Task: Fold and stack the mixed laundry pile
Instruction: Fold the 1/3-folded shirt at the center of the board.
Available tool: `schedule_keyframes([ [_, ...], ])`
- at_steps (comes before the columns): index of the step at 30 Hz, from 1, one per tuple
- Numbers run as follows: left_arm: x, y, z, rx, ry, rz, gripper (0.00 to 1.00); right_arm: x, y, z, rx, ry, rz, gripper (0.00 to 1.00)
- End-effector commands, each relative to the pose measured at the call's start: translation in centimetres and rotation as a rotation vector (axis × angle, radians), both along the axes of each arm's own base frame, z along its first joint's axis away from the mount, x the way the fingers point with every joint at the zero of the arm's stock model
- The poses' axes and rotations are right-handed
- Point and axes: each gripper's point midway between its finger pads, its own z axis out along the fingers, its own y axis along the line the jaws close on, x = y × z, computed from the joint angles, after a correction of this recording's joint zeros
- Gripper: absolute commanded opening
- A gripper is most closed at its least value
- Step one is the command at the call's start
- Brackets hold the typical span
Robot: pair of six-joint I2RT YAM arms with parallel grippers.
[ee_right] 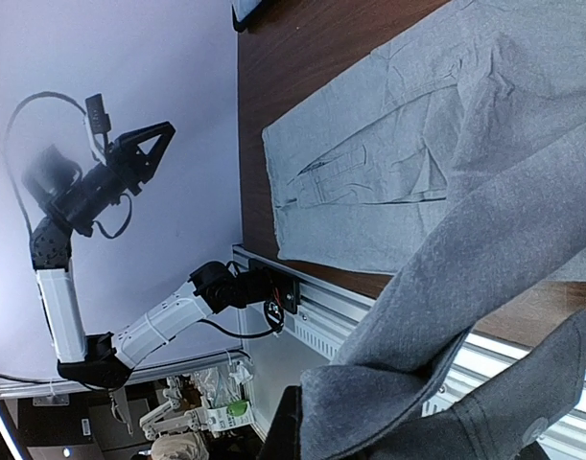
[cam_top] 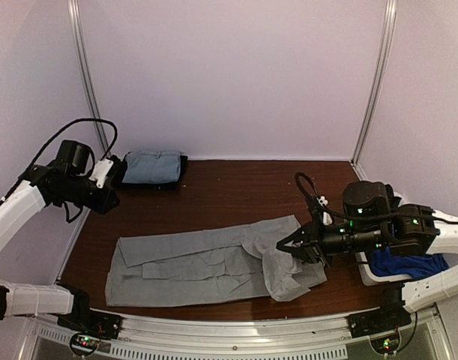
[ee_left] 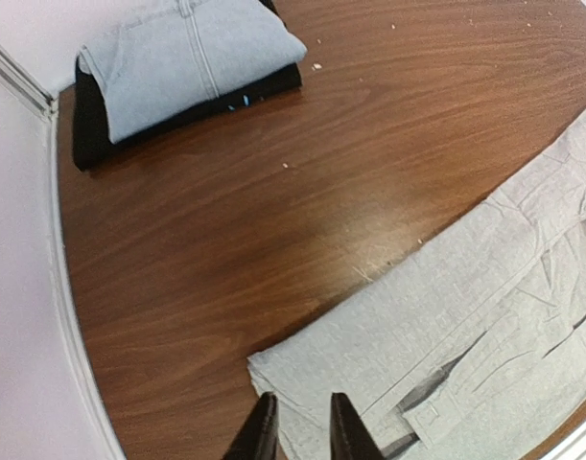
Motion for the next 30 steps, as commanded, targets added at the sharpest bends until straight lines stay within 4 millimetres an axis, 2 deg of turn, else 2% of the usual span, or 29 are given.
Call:
schedule_keyframes([
  [1, 0.1, 0.9, 3.4, -0.053, -0.085, 0.117, 0.29, 0.0, -1.5, -0.6, 0.02, 0.037, -0.072, 0.0],
  [2, 0.2, 0.8, 3.2, -0.066, -0.079, 0.128, 0.36, 0.0, -1.8, -1.0, 0.021, 0.046, -0.076, 0.0],
  [3, 0.3, 0.7, 2.4, -0.077, -0.05, 0.14, 0.38, -0.1, -1.9, -1.1, 0.029, 0.05, -0.079, 0.0],
  [5, 0.2, -0.6, 0.4, -0.126, 0.047, 0.123, 0.37, 0.0, -1.7, -1.6, 0.048, 0.061, -0.081, 0.0],
  [9, -0.2, -3.6, -3.0, -0.276, 0.21, 0.123, 0.33, 0.8, 0.0, -2.8, 0.068, 0.078, -0.03, 0.0],
  [11, -0.7, -4.7, -4.4, -0.301, 0.251, 0.126, 0.33, 2.1, 0.4, -3.3, 0.035, 0.053, -0.009, 0.0],
  [13, -1.4, -4.9, -6.4, -0.289, 0.314, 0.148, 0.31, 4.4, 0.2, -4.0, 0.015, 0.049, -0.014, 0.0],
  [16, -2.2, -5.2, -9.4, -0.283, 0.402, 0.18, 0.27, 7.4, -0.1, -6.4, -0.008, 0.073, -0.024, 0.0],
  [20, -2.5, -6.0, -12.7, -0.264, 0.495, 0.187, 0.24, 10.3, 0.9, -9.3, -0.041, 0.088, 0.021, 0.0],
  [24, -1.8, -6.8, -15.3, -0.233, 0.54, 0.188, 0.21, 12.2, 2.0, -12.6, -0.082, 0.119, 0.076, 0.0],
  [27, -0.5, -6.7, -17.0, -0.183, 0.565, 0.205, 0.18, 13.7, 1.6, -14.5, -0.097, 0.142, 0.062, 0.0],
  [30, 1.0, -6.8, -18.5, -0.144, 0.595, 0.224, 0.16, 15.9, 0.8, -15.4, -0.098, 0.138, 0.046, 0.0],
])
